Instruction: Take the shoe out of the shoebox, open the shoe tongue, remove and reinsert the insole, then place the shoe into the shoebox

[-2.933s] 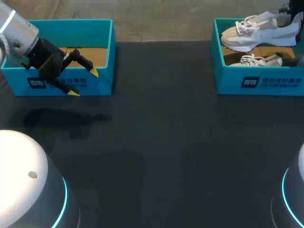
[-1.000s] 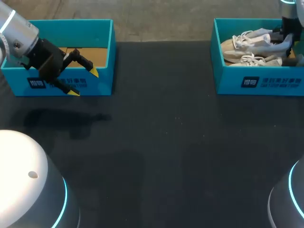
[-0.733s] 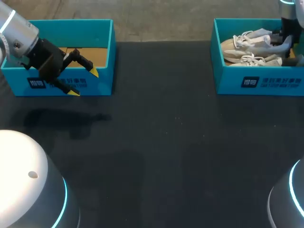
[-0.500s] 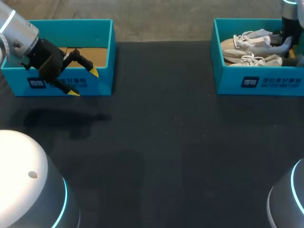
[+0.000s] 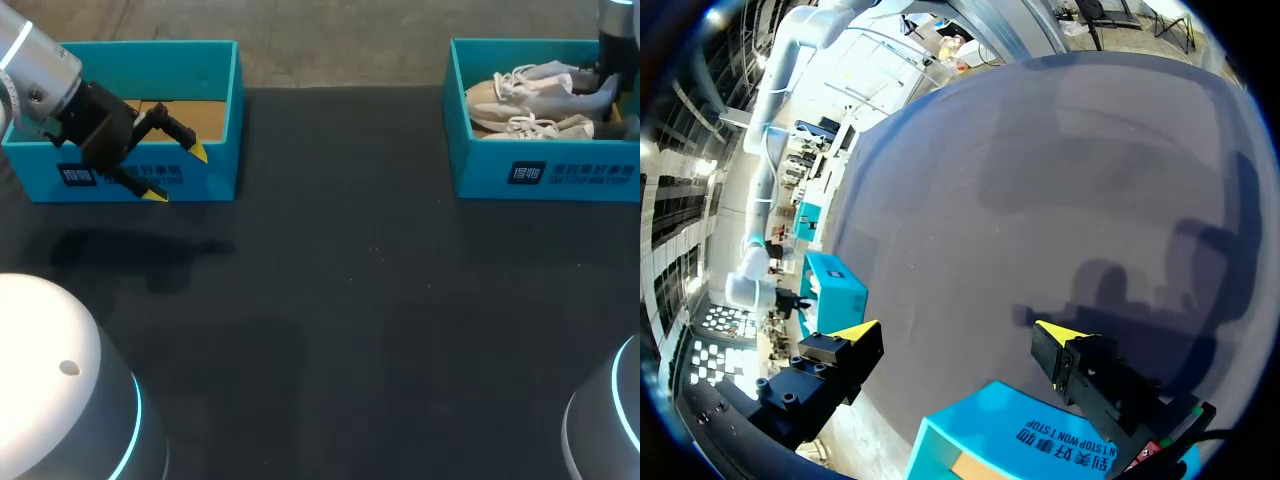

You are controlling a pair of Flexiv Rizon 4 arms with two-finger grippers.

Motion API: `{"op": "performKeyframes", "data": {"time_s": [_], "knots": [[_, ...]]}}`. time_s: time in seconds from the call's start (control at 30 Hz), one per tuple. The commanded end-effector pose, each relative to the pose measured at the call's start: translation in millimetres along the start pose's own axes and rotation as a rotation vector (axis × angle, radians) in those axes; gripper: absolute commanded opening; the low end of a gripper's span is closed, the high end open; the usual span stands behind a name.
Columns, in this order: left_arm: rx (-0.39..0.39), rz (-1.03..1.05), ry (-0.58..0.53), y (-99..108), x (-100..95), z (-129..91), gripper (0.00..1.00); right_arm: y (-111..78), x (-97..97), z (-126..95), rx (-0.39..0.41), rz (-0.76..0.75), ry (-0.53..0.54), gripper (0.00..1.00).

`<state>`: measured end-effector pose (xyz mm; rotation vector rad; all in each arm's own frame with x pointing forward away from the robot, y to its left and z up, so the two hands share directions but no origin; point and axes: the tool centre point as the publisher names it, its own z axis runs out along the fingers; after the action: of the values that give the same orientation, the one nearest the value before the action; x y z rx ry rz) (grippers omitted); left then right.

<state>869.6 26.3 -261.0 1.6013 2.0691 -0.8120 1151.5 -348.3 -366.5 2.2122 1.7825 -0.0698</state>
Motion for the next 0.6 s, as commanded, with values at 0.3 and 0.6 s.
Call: {"op": "performKeyframes", "data": {"time_s": [0.3,0.6], "knots": [[-0.002,0.0,0.003,-0.4,-0.2,0.0,1.0,-4.9,-0.3,0.4,0.011,-0.016,0.016,0.0],[-0.002,0.0,0.003,-0.4,-0.2,0.0,1.0,-4.9,3.3,18.7,0.019,-0.026,0.075,0.0]]}}
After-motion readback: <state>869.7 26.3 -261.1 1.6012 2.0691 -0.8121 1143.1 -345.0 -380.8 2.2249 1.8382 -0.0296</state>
